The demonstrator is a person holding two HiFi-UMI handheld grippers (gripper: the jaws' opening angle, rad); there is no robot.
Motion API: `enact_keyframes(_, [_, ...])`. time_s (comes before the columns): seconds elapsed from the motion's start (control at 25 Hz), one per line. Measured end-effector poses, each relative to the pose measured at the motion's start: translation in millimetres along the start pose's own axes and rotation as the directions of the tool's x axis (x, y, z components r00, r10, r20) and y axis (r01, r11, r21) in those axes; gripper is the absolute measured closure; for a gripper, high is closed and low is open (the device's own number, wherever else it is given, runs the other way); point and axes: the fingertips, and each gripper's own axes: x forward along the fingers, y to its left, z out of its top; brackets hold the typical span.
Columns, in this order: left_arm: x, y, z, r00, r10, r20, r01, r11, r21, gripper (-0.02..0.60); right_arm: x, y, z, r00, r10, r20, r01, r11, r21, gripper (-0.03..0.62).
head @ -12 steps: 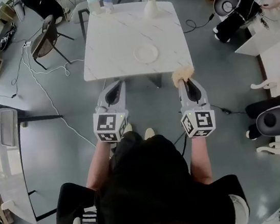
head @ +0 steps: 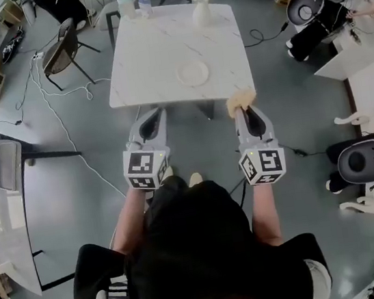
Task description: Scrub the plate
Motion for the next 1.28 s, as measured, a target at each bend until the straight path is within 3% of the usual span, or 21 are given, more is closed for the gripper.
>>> enact_keyframes(0.32, [8.5,-10.5,-9.3,0.998,0.052,-0.024,-0.052,0.999,-0.015,0.574,15.5,-16.3,-9.2,0.998,0.051,-0.030,-0.051,0.999,-0.007,0.533])
enact_keyframes(0.64, [41.1,14.3,-18.1,0.995,0.072,-0.075,-0.073,0.997,-0.017,0.574,66.6,-21.4,-18.1,0.994,0.094,-0.062,-0.094,0.996,0.000,0.533])
enact_keyframes(1.0, [119.4,54.6,-24.7,0.993,0.027,-0.117,-0.033,0.998,-0.056,0.574,148.4,-32.7,-32.3,0.989,0.094,-0.111,-0.093,0.996,0.011,0.533])
enact_keyframes(1.28, [191.5,84.4,-17.7,0.991,-0.077,-0.113,0.069,0.995,-0.072,0.574,217.9,-51.1,-21.5,0.990,0.040,-0.133,-0.038,0.999,0.020,0.533])
